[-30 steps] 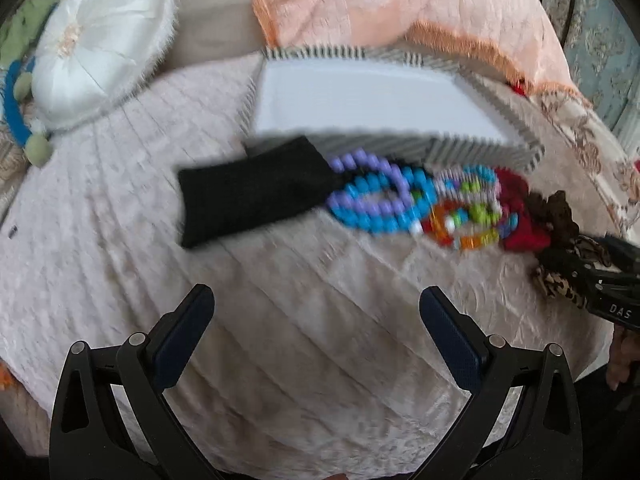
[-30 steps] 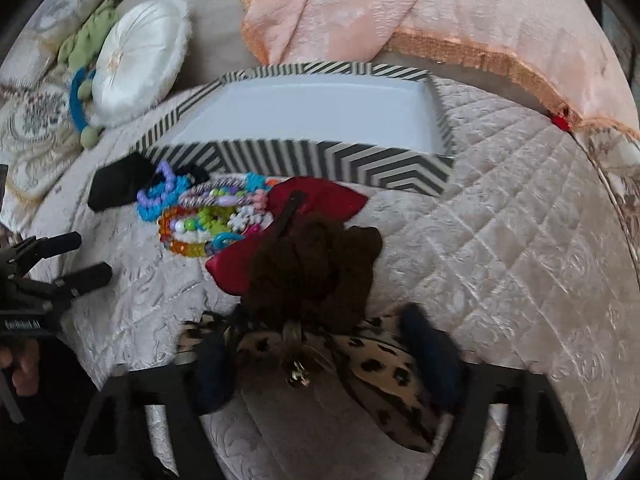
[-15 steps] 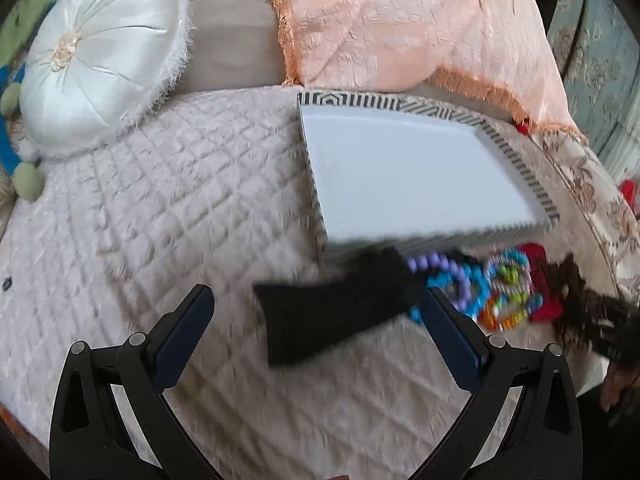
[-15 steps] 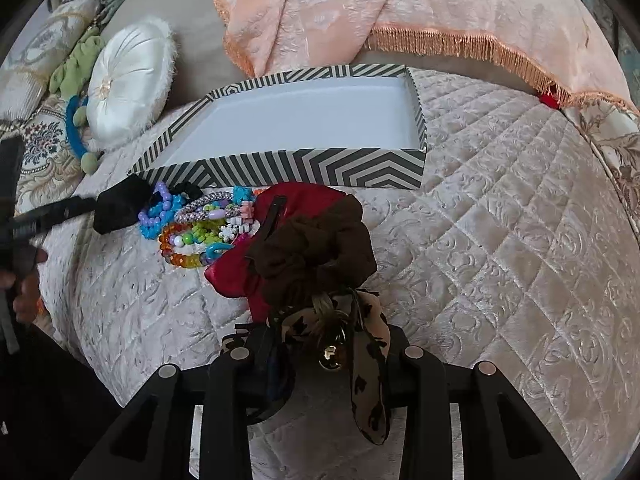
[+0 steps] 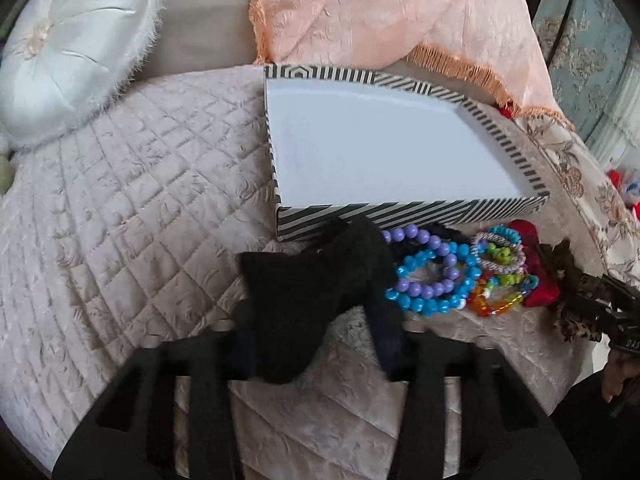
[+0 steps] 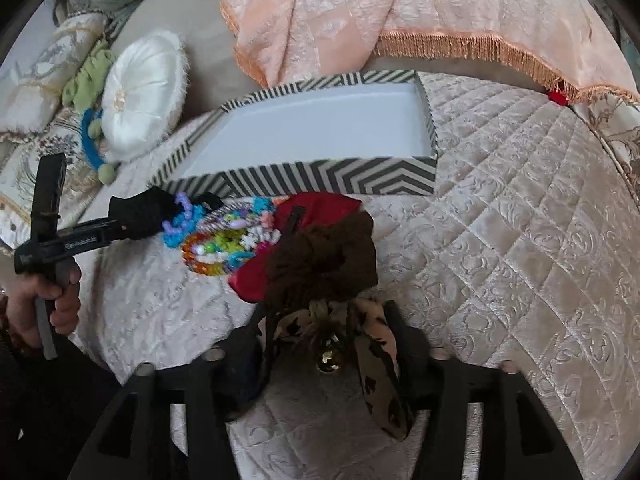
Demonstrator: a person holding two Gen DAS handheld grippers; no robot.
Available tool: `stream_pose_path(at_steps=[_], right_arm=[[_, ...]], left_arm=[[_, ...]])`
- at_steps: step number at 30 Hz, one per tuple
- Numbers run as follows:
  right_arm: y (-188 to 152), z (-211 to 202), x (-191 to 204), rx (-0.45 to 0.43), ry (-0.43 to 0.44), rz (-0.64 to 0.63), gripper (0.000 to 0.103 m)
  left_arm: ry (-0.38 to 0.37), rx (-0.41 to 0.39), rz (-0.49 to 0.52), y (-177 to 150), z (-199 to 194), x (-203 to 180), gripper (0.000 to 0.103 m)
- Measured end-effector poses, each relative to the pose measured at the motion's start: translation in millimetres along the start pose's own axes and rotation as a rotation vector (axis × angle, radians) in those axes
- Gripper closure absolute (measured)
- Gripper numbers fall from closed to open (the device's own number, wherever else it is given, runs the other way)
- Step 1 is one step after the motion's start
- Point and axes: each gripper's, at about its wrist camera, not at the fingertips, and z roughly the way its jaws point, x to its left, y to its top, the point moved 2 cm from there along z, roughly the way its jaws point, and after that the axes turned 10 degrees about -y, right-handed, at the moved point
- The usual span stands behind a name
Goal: Organize jewelry
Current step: 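Grasp the black velvet pouch with the left tool while the right tool grasps the leopard-print bow, then carry the pouch and leopard bow with both tools over the striped tray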
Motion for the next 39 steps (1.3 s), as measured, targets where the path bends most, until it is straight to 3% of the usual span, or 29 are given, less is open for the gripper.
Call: stream_pose_path(at_steps=[6,13,15,17,22,34,39], right_arm=[[1,-7,-2,-0.05,-0.003,0.022,0.037],[4,0,-2,-0.025,0.052,0.052,0.037],[2,7,6,0.008,0.047,0.0,0.042],[-2,15,13,0.039,-0.02,-0.061,0.049],[0,11,10,0.029,-0.03,-0.069,0.071],[11,-46,-25,-0.185,-0.023,0.062,0.073],[19,-39,-9,-0.181,-0.003,0.033,0.073]], left_arm=[[0.0,-0.056,-0.006,-3,-12,-10,0.082],[0.035,-0.069,0.0,-6,-4,-17,0.082],[0.038,-0.067,-0.021,-7,-3,-14,0.082],[0.041,-0.064,-0.034,-8,-2,-13,0.082],[0.06,-0.077,-0.064,-8,-5,-10,0.082],[0.098,-0.124,-0.053,-5,-23,-18,0.082],[0.133,-0.124,-0.037,-13,-38,-37,0.082]])
